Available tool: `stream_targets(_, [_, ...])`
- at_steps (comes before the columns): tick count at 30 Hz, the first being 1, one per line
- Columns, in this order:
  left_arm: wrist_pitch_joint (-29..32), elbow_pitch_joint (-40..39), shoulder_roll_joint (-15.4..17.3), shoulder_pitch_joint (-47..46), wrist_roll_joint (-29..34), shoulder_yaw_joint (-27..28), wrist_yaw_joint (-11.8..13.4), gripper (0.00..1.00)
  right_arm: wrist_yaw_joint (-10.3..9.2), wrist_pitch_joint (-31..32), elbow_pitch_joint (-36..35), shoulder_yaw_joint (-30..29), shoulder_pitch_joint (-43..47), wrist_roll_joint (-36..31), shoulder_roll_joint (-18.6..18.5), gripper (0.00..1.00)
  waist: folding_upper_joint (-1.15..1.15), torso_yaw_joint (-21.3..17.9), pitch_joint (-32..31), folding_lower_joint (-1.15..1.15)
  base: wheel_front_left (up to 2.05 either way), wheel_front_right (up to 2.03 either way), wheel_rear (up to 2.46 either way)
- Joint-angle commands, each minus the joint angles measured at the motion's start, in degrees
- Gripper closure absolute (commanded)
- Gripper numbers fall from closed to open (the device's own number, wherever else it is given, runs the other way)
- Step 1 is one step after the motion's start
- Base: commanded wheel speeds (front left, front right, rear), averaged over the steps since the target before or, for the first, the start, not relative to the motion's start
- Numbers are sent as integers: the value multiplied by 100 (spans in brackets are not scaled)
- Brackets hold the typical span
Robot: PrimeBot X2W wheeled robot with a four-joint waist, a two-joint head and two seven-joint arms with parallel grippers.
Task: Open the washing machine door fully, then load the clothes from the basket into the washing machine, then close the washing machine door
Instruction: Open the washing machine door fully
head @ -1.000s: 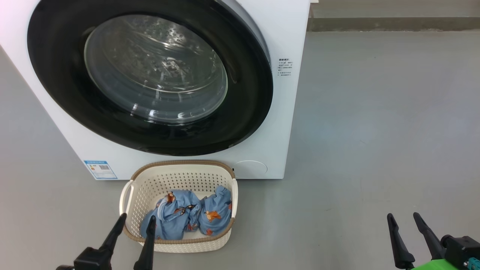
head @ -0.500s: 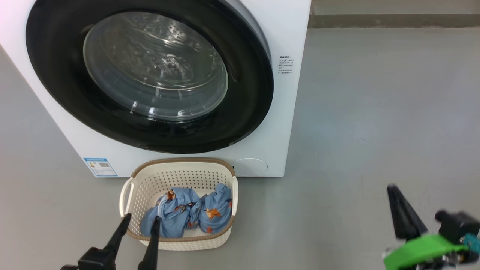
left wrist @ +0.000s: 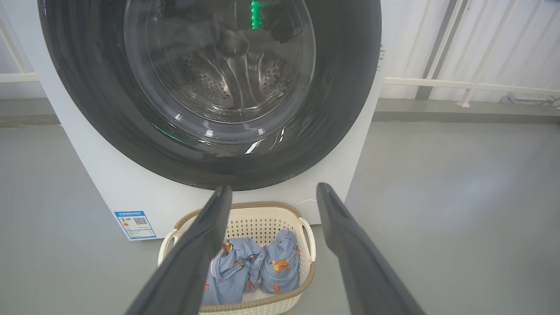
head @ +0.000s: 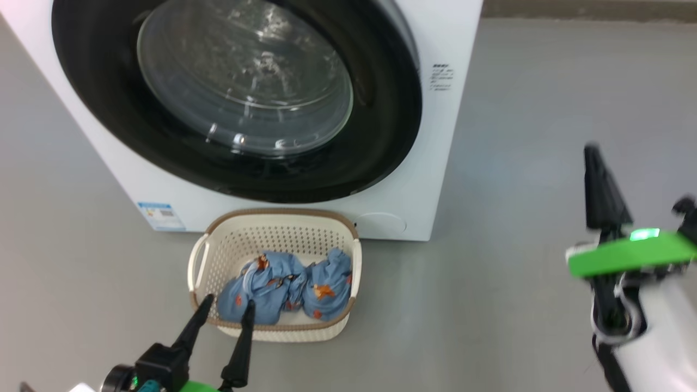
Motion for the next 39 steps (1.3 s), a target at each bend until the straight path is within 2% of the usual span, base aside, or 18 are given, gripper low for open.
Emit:
stream_targets(1, [-37, -123, 51, -272, -54, 103, 42, 0, 52, -68, -94, 198, -383, 187, -109, 100, 0, 158, 176, 0, 0, 0, 0])
stream_targets(12, [-37, -137, 51, -698, -211, -321, 144, 0, 52, -68, 150, 644, -1720, 1895, -733, 100, 0, 597, 744, 0, 0, 0, 0])
stream_targets(13, [-37, -137, 51, -698, -211, -321, 144, 0, 52, -68, 150, 644, -1720, 1895, -733, 100, 0, 597, 744, 0, 0, 0, 0])
stream_targets(18, [-37, -145, 51, -872, -297, -511, 219, 0, 52, 70, 368, 944, -2178, 3076, -1079, 100, 0, 795, 982, 0, 0, 0, 0])
stream_targets(19, [-37, -160, 51, -934, -337, -570, 254, 0, 52, 310, 413, 1068, -2349, 3562, -1238, 100, 0, 865, 1076, 0, 0, 0, 0])
stream_targets(21, [-37, -173, 51, -996, -371, -632, 281, 0, 52, 624, 432, 1177, -2507, 3992, -1396, 100, 0, 935, 1169, 0, 0, 0, 0])
stream_targets(29, [-37, -237, 51, -1222, -512, -828, 402, 0, 52, 1994, 395, 1395, -2990, 5187, -1854, 100, 0, 1145, 1523, 0, 0, 0, 0])
stream_targets(30, [-37, -249, 51, -1258, -540, -864, 427, 0, 52, 2341, 417, 1431, -3072, 5338, -1936, 100, 0, 1178, 1587, 0, 0, 0, 0])
stream_targets(39, [-37, -293, 51, -1422, -644, -1066, 504, 0, 52, 3438, 683, 1344, -3395, 5722, -2072, 100, 0, 1300, 1866, 0, 0, 0, 0])
